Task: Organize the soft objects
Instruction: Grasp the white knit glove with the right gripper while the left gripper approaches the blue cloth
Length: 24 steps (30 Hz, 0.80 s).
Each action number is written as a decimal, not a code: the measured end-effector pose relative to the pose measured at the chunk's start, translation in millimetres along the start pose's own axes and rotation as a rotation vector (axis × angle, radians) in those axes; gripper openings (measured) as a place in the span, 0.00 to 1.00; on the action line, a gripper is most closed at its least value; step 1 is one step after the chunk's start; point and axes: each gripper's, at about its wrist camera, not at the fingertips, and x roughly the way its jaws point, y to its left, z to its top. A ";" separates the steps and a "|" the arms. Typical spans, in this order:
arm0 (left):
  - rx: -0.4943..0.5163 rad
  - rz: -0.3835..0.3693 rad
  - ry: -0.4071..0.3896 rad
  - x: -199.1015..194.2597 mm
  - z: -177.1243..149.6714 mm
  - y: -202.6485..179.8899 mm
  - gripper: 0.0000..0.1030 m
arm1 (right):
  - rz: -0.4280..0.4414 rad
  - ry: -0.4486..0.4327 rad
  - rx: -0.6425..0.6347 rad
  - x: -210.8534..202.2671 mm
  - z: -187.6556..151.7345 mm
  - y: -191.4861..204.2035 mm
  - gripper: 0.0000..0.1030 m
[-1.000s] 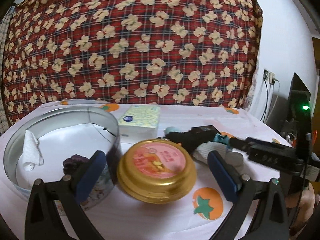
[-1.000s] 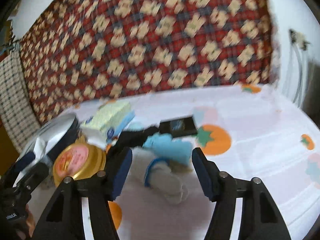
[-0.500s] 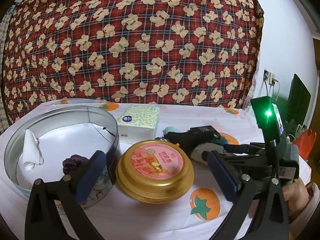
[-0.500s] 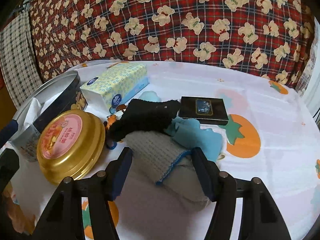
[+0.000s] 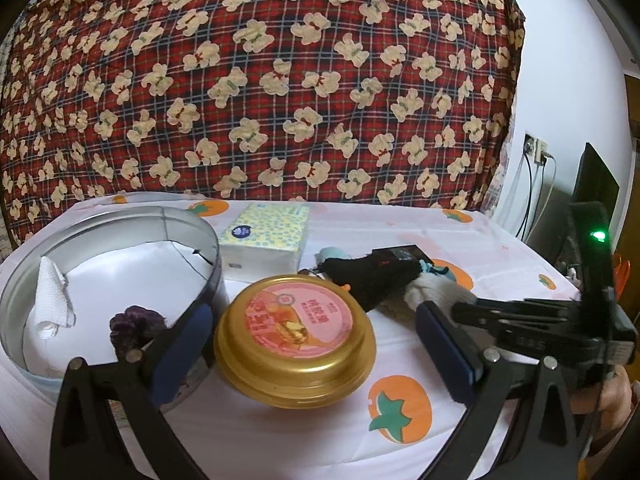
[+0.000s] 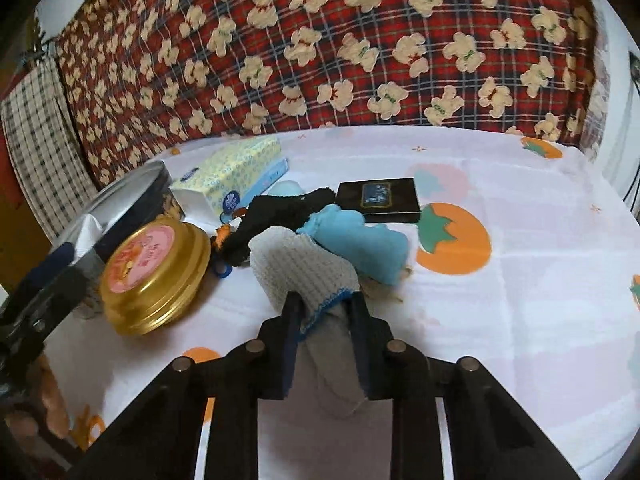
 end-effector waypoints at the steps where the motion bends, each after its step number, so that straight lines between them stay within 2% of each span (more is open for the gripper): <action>1: 0.002 0.000 0.000 0.7 0.3 -0.7 0.99 | 0.002 -0.011 0.002 -6.6 -3.3 -2.0 0.25; 6: 0.013 -0.018 0.009 6.3 2.0 -8.8 0.99 | -0.004 -0.077 0.036 -31.7 -12.5 -15.2 0.25; 12: 0.065 -0.055 0.020 13.5 5.2 -34.0 0.99 | -0.088 -0.205 0.119 -54.1 -11.3 -42.9 0.25; 20: 0.154 -0.147 0.047 31.1 21.1 -79.5 0.94 | -0.138 -0.258 0.221 -59.3 -7.0 -70.6 0.25; 22: 0.188 -0.172 0.062 40.0 25.0 -91.6 0.87 | -0.127 -0.262 0.253 -59.6 -7.6 -78.6 0.25; 24: 0.230 -0.190 0.092 50.3 27.8 -103.6 0.73 | -0.109 -0.263 0.281 -59.6 -8.5 -84.4 0.25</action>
